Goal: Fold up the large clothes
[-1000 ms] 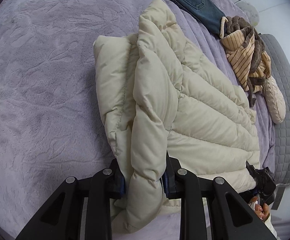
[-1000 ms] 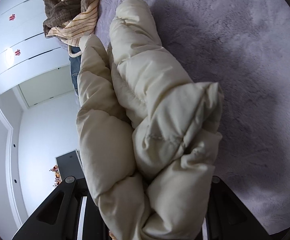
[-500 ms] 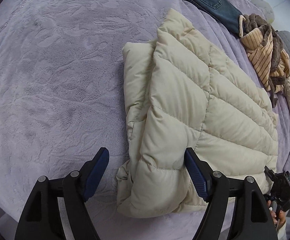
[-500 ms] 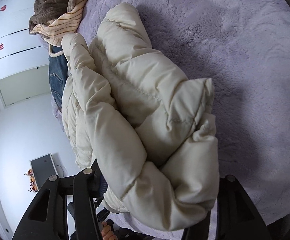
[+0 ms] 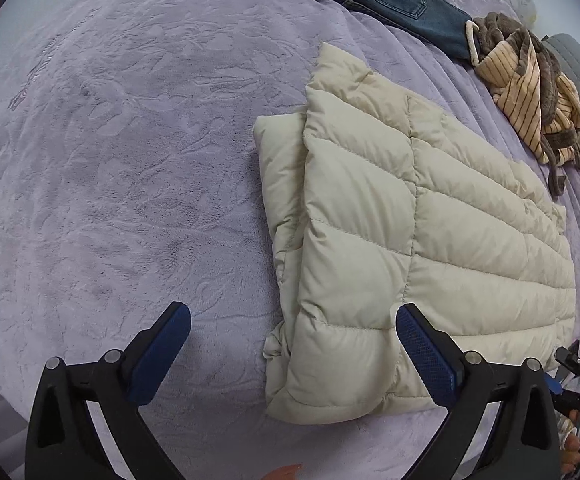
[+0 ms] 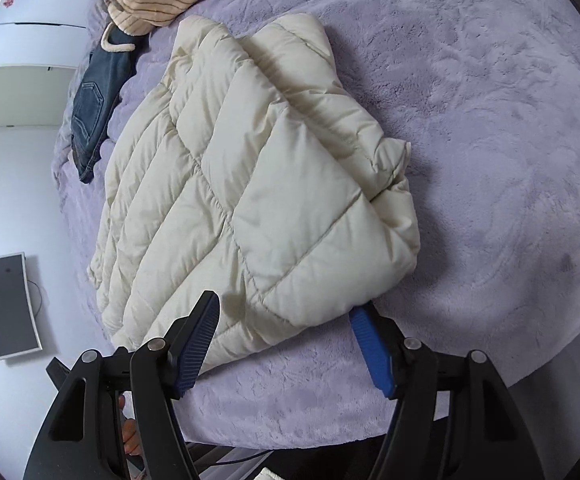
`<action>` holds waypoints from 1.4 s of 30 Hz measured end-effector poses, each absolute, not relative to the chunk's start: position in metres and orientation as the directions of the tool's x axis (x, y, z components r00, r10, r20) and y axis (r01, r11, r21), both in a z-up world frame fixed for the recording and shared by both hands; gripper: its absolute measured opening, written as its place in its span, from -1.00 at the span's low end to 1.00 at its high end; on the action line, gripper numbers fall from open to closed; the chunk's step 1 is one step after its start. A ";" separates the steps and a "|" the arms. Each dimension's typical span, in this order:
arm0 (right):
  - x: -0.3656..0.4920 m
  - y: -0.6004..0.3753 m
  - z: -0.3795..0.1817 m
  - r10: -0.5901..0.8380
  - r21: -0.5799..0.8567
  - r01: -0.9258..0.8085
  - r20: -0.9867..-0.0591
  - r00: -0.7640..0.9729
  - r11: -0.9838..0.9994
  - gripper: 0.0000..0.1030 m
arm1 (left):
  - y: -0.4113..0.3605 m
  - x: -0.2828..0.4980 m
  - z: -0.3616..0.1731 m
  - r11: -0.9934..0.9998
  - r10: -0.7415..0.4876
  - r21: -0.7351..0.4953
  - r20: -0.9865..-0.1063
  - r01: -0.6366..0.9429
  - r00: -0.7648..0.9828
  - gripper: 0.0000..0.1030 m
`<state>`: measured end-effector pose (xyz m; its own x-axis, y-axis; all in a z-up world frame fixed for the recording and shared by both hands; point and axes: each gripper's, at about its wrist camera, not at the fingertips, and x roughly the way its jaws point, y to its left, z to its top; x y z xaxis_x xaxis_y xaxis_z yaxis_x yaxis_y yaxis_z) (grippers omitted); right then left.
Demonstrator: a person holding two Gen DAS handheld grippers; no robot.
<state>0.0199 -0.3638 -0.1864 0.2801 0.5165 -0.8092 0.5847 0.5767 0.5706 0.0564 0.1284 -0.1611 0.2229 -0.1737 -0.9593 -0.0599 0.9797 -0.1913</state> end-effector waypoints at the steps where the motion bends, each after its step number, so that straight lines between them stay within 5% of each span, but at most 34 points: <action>1: 0.018 -0.360 -0.184 0.517 0.568 0.581 -0.811 0.274 0.583 0.38 | 0.130 0.056 -0.161 0.980 -0.173 -0.190 -0.959 -0.058 0.222 1.00; 8: 0.000 -0.330 -0.174 0.538 0.573 0.524 -0.809 0.238 0.630 0.48 | 0.142 0.055 -0.162 0.977 -0.192 -0.207 -0.956 -0.048 0.221 1.00; 10: 0.001 -0.315 -0.171 0.551 0.576 0.479 -0.808 0.208 0.663 0.74 | 0.142 0.055 -0.162 0.977 -0.194 -0.208 -0.956 -0.044 0.221 1.00; 22: 0.027 -0.228 -0.159 0.613 0.614 0.241 -0.785 0.088 0.752 0.73 | 0.159 0.055 -0.164 0.962 -0.243 -0.263 -0.945 -0.068 0.221 1.00; 34: 0.043 -0.177 -0.209 0.800 0.761 0.392 -0.592 0.094 0.517 0.73 | 0.196 0.083 -0.213 0.775 -0.570 -0.586 -0.810 -0.237 0.140 1.00; 42: 0.040 -0.178 -0.234 0.802 0.740 0.448 -0.592 0.081 0.501 0.73 | 0.151 0.120 -0.235 0.747 -0.658 -0.659 -0.752 -0.094 0.039 1.00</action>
<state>0.0401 -0.1778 -0.2337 0.0812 0.8020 -0.5918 0.4481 0.5009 0.7404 0.1202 0.1512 -0.2348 0.0390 -0.6583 -0.7518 -0.0941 0.7466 -0.6586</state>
